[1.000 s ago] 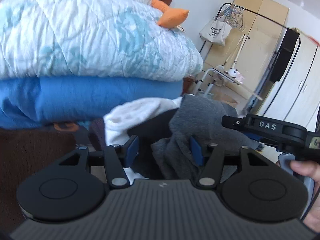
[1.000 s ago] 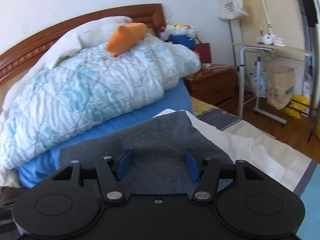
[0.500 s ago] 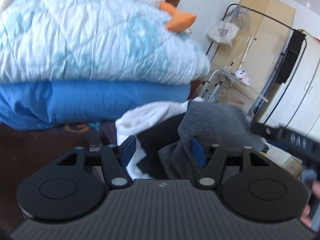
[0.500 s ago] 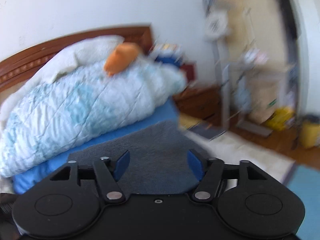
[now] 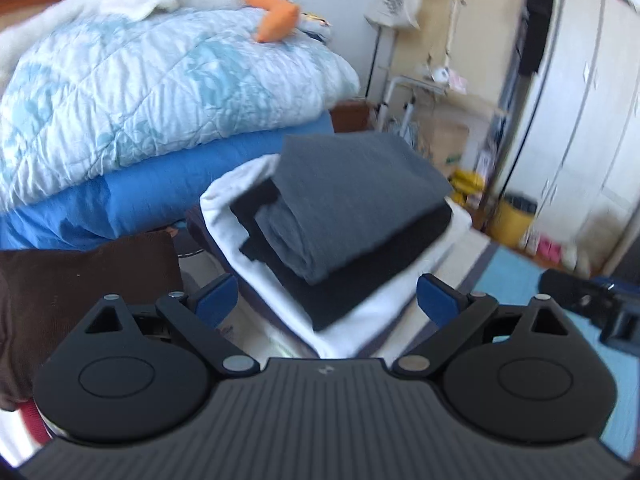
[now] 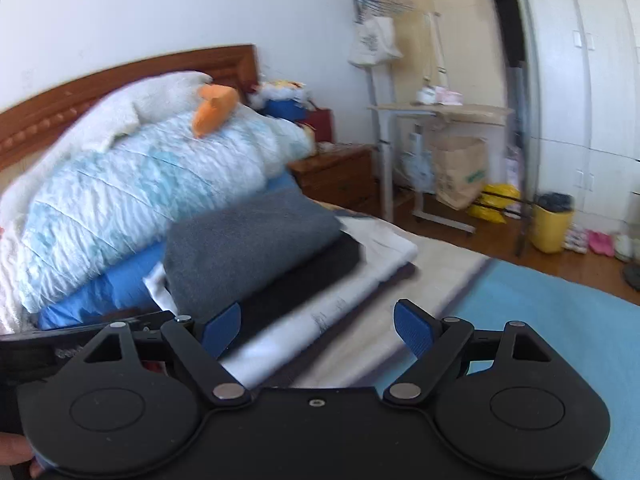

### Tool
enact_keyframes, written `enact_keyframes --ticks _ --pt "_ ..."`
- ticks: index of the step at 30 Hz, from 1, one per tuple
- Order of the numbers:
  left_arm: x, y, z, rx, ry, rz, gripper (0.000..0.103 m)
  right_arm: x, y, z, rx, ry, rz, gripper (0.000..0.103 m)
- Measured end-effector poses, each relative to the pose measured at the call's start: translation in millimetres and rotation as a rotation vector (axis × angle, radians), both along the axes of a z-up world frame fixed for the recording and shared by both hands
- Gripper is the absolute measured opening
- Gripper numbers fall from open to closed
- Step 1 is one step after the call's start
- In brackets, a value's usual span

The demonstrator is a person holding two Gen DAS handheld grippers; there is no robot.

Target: Fold clothes

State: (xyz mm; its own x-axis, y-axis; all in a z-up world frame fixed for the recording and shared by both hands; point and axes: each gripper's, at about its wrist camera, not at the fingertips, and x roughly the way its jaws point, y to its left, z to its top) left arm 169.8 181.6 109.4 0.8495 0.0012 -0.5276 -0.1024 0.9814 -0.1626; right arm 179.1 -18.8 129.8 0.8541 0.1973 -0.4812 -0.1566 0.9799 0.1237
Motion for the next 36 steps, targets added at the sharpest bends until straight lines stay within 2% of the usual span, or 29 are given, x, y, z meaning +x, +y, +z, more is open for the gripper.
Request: enact_keyframes --ticks 2,6,10,13,16,21,25,31,36 --pt "-18.0 -11.5 2.2 0.014 -0.017 -0.009 0.098 -15.6 -8.2 1.7 -0.002 0.032 -0.048 0.088" --pt "-52.8 -22.2 1.2 -0.023 -0.012 -0.015 0.099 -43.7 -25.2 -2.1 0.052 0.096 -0.083 0.088" --pt "-77.7 -33.1 -2.2 0.004 0.023 0.022 0.101 -77.2 -33.2 2.3 0.092 0.063 -0.07 0.088" --pt "-88.1 -39.7 -6.9 0.02 0.063 0.052 0.101 -91.7 -32.5 2.4 0.058 0.102 -0.104 0.088" --pt "-97.1 -46.6 -11.6 0.01 0.079 0.002 0.101 -101.4 -32.5 -0.8 0.015 0.143 -0.137 0.088" --pt "-100.7 -64.2 -11.4 0.048 0.109 -0.069 0.101 -112.2 -31.6 -6.5 -0.04 0.164 -0.171 0.088" --pt "-102.6 -70.3 -10.0 0.093 0.118 -0.069 0.102 -115.5 -29.9 -9.8 -0.082 0.173 -0.194 0.088" --pt "-99.9 -66.2 -8.7 0.096 0.149 -0.084 0.103 -115.7 -24.4 -11.9 -0.144 0.192 -0.217 0.089" --pt "-99.1 -69.3 -8.0 0.134 0.171 -0.079 0.103 -119.5 -19.6 -10.1 -0.179 0.194 -0.223 0.091"
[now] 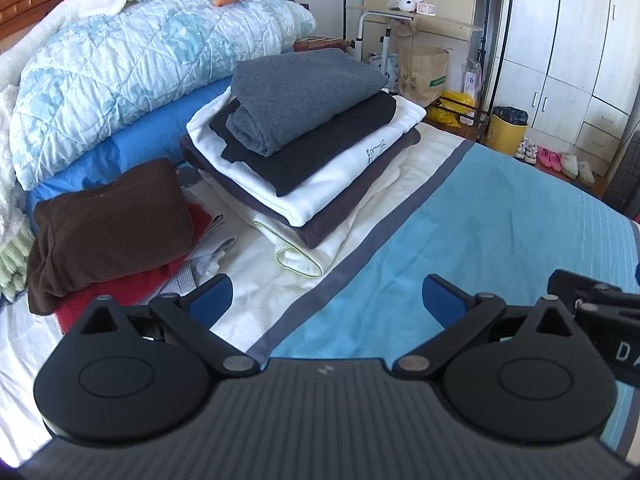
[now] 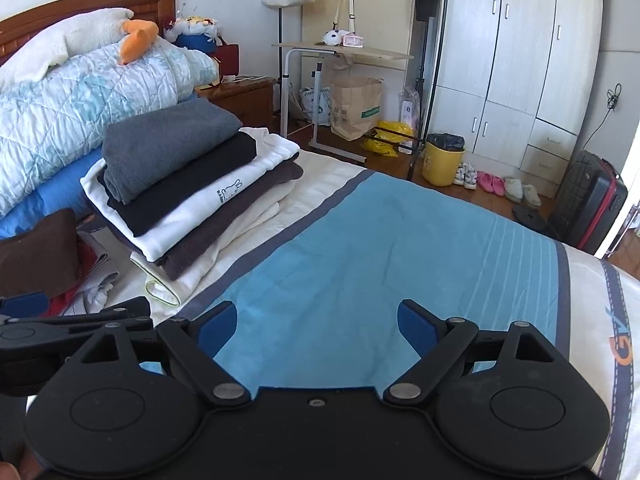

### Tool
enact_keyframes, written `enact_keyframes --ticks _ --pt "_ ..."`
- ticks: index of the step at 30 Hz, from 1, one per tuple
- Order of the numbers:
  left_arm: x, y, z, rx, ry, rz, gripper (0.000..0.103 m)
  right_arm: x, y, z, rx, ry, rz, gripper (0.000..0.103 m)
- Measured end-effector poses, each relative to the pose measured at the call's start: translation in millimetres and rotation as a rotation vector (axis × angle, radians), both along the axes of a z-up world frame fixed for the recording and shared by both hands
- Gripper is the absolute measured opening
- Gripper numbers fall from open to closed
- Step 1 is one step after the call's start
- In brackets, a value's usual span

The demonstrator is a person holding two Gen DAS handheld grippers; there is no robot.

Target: Fold clothes

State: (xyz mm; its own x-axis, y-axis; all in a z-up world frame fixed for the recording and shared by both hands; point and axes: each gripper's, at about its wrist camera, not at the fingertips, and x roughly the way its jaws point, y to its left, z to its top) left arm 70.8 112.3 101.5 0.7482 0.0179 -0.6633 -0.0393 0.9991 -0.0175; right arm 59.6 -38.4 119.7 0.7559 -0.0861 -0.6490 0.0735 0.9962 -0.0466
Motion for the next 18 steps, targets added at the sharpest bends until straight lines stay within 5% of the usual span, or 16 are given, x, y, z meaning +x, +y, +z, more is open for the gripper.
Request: enact_keyframes --ticks 12,18 --pt "-1.8 -7.0 1.0 0.05 0.017 0.014 0.103 -13.8 13.2 3.6 -0.159 -0.018 -0.046 0.094" --pt "-2.9 -3.8 2.7 0.03 -0.003 0.026 0.103 -14.9 11.4 4.8 -0.138 -0.011 -0.044 0.094"
